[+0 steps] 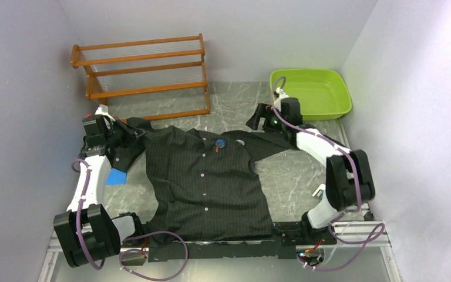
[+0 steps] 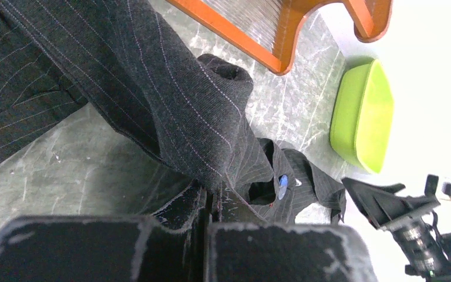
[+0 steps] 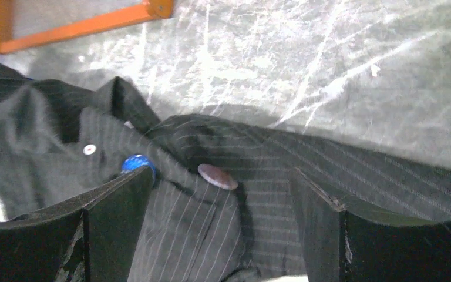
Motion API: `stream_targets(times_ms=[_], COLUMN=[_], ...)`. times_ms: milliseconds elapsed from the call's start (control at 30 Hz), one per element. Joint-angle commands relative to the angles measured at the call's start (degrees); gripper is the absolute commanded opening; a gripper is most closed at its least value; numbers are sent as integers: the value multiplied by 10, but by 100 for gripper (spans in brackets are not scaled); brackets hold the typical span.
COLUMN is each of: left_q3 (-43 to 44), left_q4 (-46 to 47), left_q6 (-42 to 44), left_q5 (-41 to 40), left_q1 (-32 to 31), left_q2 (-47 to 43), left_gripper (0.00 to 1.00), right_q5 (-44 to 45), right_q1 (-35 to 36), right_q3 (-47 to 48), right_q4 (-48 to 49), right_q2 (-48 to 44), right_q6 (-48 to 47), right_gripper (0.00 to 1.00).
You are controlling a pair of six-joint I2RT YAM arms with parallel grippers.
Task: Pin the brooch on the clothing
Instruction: Flatten out the clothes at the center of the board.
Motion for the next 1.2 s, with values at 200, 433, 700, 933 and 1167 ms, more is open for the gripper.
stream_targets(times_ms=[200, 433, 700, 933, 1167], left_q3=[-9, -14, 13, 47, 85], left_q4=[-3, 0, -4, 1, 22], left_q6=[24, 23, 27, 31, 45], left_q5=[30, 31, 31, 19, 1], left_q1=[4, 4, 3, 3, 3], left_q2=[-23, -14, 7, 13, -4], left_gripper=[3, 3, 3, 3, 3], right_q5=[113, 66, -13, -45, -116], right_q1=[83, 88, 89, 56, -4], right_q3=[203, 271, 301, 336, 175], right_q4=[-132, -157, -163, -173, 28], right_q2=[195, 276, 310, 285, 83], right_q6=[-162, -202, -248, -252, -151], right_gripper=[84, 71, 35, 0, 0])
